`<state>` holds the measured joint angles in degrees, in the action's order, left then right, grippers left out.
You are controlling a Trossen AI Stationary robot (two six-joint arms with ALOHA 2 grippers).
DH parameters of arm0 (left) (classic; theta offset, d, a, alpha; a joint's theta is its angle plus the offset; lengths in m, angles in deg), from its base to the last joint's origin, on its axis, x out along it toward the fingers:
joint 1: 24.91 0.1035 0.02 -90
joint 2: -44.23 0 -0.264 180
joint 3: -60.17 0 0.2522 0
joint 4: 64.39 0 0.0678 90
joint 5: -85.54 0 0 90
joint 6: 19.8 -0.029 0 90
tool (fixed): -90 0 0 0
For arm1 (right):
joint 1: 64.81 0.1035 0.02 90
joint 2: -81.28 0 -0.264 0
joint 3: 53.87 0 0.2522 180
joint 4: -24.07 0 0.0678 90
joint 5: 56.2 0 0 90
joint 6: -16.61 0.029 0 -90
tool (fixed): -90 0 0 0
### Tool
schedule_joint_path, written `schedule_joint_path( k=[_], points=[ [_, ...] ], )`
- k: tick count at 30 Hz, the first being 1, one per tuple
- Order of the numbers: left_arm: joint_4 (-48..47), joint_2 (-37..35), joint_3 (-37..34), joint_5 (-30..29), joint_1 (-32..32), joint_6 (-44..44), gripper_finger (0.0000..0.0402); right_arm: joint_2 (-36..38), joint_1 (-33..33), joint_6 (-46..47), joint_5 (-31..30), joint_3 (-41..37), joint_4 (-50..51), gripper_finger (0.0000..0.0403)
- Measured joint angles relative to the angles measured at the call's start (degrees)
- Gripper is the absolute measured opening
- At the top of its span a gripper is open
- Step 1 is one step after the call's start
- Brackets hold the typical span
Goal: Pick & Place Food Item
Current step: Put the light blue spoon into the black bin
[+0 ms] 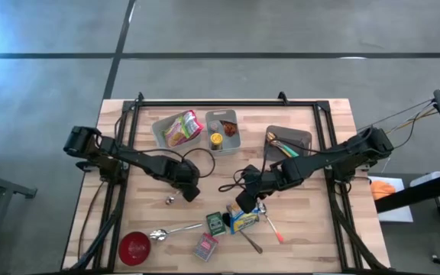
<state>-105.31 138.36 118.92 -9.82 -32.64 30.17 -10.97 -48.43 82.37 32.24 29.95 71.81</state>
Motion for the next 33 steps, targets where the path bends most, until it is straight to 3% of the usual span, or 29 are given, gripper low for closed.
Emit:
schedule_joint_path(
  k=[7,18,27,33],
  points=[
    [3.2,-1.8,0.0,1.5,0.0,-0.7,0.0006,0.0,0.0,0.1,0.0,0.0,0.0,0.0182],
    [4.4,-16.6,-0.1,1.9,1.4,-1.8,0.0002,3.1,1.0,-0.2,-4.7,0.0,-3.7,0.0182],
    [-1.6,-20.0,0.0,2.4,4.8,-2.0,0.0001,3.1,1.0,-0.4,-4.7,0.1,-4.3,0.0182],
    [-2.3,-16.4,0.0,2.4,5.5,-16.8,0.0040,3.1,1.0,-1.2,-4.6,0.1,-4.4,0.0182]
  ],
)
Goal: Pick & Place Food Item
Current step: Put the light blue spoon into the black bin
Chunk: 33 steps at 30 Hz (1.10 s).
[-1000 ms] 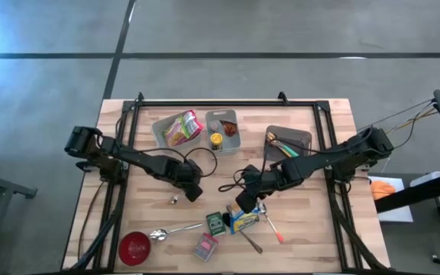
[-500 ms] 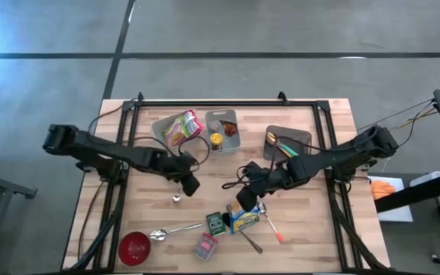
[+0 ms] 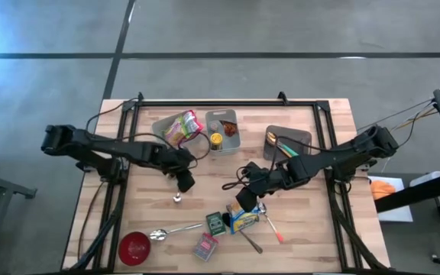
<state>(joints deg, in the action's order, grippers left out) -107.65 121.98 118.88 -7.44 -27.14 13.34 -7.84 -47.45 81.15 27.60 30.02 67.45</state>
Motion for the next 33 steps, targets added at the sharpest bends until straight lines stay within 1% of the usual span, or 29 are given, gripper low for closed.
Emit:
schedule_joint_path(
  k=[1,3,7,11,16,22,23,25,27,30,33],
  points=[
    [-0.6,0.6,0.1,0.1,0.1,-1.4,0.0053,0.0,0.0,0.1,0.0,0.0,-0.1,0.0182],
    [-1.9,2.0,0.1,0.4,0.6,-1.0,0.0083,0.0,0.0,0.2,0.0,0.0,-0.2,0.0182],
    [-2.5,5.6,0.1,3.2,2.7,8.1,0.0142,0.0,0.0,0.6,0.0,0.0,-0.5,0.0182],
    [-2.5,10.1,0.1,3.7,4.5,12.3,0.0185,0.0,0.0,1.1,-0.2,0.0,-0.5,0.0182],
    [-3.1,13.9,0.1,3.4,6.4,13.9,0.0214,0.0,0.0,1.5,-0.2,0.0,-0.5,0.0182],
    [-0.5,12.5,0.1,3.5,6.5,13.4,0.0219,-0.1,0.0,1.5,-0.2,0.0,-0.5,0.0182],
    [-0.2,12.0,0.1,3.5,6.5,12.8,0.0219,-0.1,0.0,1.4,-0.2,0.0,-0.5,0.0182],
    [0.3,11.2,0.1,3.8,6.5,8.8,0.0219,-0.1,0.0,1.2,-0.2,0.0,-0.4,0.0182],
    [-0.2,10.5,0.1,5.0,6.5,1.1,0.0219,-0.1,0.0,1.0,-0.3,0.0,-0.4,0.0182],
    [-3.8,9.3,0.1,7.5,6.2,-10.5,0.0219,-0.1,0.0,0.0,0.0,0.0,-0.3,0.0182],
    [-8.0,8.2,0.1,7.5,5.1,-17.4,0.0219,-0.1,0.0,-0.3,0.0,0.0,-0.3,0.0182]
  ],
)
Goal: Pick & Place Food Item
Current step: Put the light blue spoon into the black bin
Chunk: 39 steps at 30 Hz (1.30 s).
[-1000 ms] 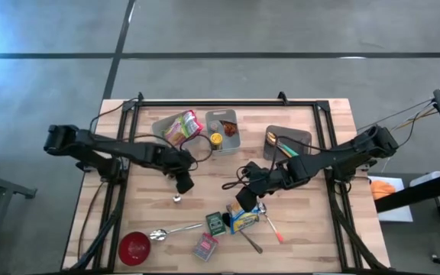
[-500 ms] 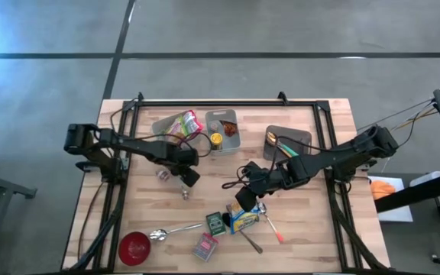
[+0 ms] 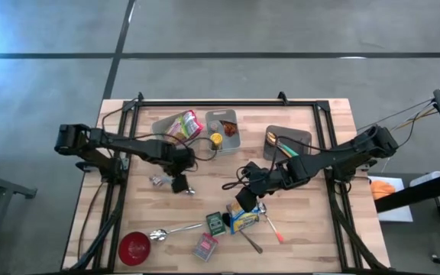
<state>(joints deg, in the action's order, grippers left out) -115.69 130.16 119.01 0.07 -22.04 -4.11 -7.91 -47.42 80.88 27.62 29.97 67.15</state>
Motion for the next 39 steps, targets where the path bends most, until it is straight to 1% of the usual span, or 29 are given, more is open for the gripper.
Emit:
schedule_joint_path(
  k=[3,8,15,23,31,33,35,37,39],
  points=[
    [-2.7,-0.3,0.0,0.0,-1.5,-5.2,0.0219,0.0,0.0,-0.2,0.1,0.0,0.1,0.0182],
    [-5.6,-0.4,0.0,-0.4,-4.3,-10.9,0.0219,0.0,0.0,-0.4,0.2,0.0,0.2,0.0182],
    [-7.1,-0.3,-0.1,-6.9,-6.3,-17.5,0.0219,0.0,0.0,-0.4,0.2,0.0,0.3,0.0182],
    [-7.2,-0.3,-1.6,-7.5,-6.4,-20.3,0.0219,0.0,0.0,-0.4,0.2,0.0,0.3,0.0182],
    [-6.2,-0.2,-5.4,-7.3,-6.4,-21.7,0.0216,0.0,0.0,-1.1,0.2,0.0,0.3,0.0182],
    [-5.1,-0.4,-6.3,-7.2,-6.4,-21.7,0.0206,0.0,0.0,-1.3,0.2,0.0,0.3,0.0182],
    [-4.1,-0.5,-7.1,-7.0,-6.4,-21.7,0.0185,0.0,0.0,-1.3,0.2,0.0,0.3,0.0182],
    [-3.5,-0.6,-7.6,-6.6,-6.4,-21.7,0.0153,0.0,0.0,-1.3,0.2,0.0,0.3,0.0182],
    [-3.4,-0.6,-7.6,-6.2,-6.4,-21.6,0.0113,0.0,0.0,-1.3,0.2,0.0,0.3,0.0182]
  ],
)
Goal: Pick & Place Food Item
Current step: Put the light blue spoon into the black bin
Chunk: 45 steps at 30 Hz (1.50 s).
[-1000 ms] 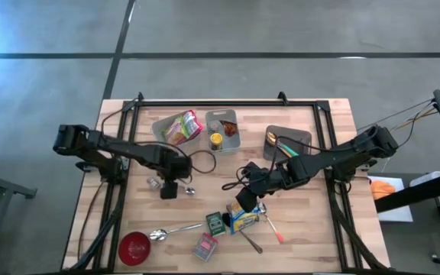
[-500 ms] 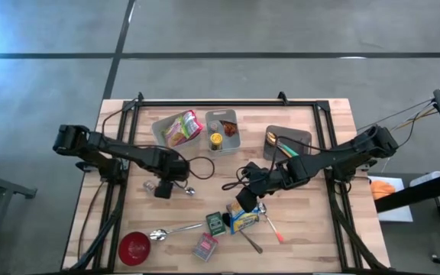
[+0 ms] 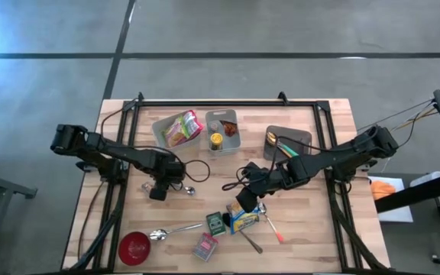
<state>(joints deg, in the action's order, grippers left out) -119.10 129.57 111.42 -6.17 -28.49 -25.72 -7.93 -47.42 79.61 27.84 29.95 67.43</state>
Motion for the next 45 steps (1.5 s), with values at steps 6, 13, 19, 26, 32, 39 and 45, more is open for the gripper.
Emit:
schedule_joint_path(
  k=[6,13,19,26,32,39,45],
  points=[
    [0.1,0.0,0.0,-0.3,0.0,1.1,0.0034,0.0,0.0,0.0,0.0,0.0,-0.1,0.0182],
    [-0.3,-0.8,0.6,-1.1,0.0,10.1,0.0034,0.0,0.0,2.7,-2.3,0.0,-0.2,0.0182],
    [2.5,-5.0,1.6,-2.7,0.2,17.3,0.0034,0.6,0.3,3.6,-4.7,0.0,-0.5,0.0182],
    [7.1,-11.2,2.8,1.1,0.2,26.0,0.0034,3.4,0.4,4.1,-11.9,0.0,-2.3,0.0182],
    [22.4,-17.8,3.0,2.6,0.1,31.9,0.0034,6.5,0.5,2.5,-16.8,0.0,-5.7,0.0182],
    [50.6,-21.9,3.1,6.0,0.3,32.9,0.0034,6.6,0.4,-7.8,-20.4,0.0,-19.2,0.0182],
    [59.8,-21.5,3.1,8.6,0.3,34.3,0.0034,6.2,-0.8,-19.2,-23.2,0.0,-31.3,0.0182]
  ],
)
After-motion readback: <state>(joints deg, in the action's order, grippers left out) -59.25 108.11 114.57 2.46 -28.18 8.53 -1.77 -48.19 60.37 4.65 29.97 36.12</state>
